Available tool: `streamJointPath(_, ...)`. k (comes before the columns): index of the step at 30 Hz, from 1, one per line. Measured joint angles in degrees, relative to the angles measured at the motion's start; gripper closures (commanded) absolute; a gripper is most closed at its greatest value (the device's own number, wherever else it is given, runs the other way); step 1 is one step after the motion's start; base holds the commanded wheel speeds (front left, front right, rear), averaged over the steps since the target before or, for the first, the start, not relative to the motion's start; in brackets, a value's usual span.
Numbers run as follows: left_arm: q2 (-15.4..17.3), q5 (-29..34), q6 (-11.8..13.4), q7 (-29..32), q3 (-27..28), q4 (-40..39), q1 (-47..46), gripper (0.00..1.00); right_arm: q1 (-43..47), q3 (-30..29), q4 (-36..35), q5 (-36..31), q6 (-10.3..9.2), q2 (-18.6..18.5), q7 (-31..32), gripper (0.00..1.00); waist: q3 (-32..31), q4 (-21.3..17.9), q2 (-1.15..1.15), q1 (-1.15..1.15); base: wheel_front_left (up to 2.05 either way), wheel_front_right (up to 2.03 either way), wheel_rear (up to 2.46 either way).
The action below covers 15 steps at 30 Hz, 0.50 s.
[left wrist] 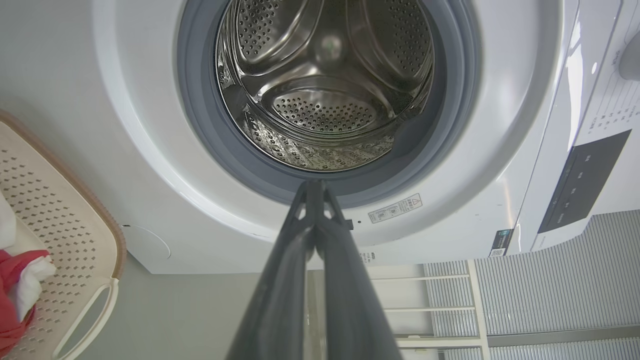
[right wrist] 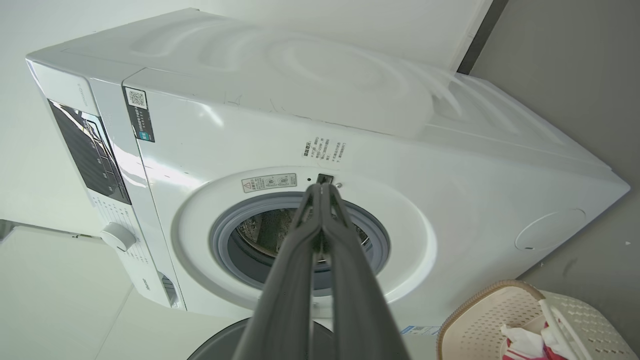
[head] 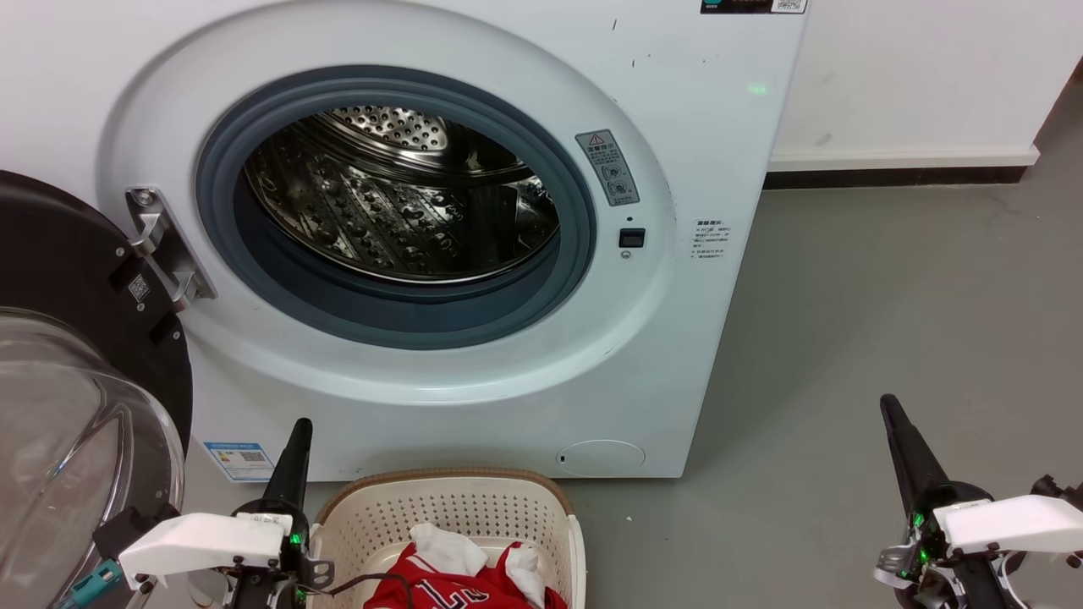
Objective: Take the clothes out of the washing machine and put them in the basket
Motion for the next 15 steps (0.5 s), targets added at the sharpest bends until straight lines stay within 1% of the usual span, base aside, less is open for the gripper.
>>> streamJointPath(15, -0.53, -6.31, -1.01, 1.00, 0.94, 0.77, -0.86, 1.00, -1.12, -0.97, 1.38, 6.75, 0.00, 0.07, 0.66, 1.00, 0.43, 0.16, 0.00, 0.00, 0.00, 0.00, 0.00)
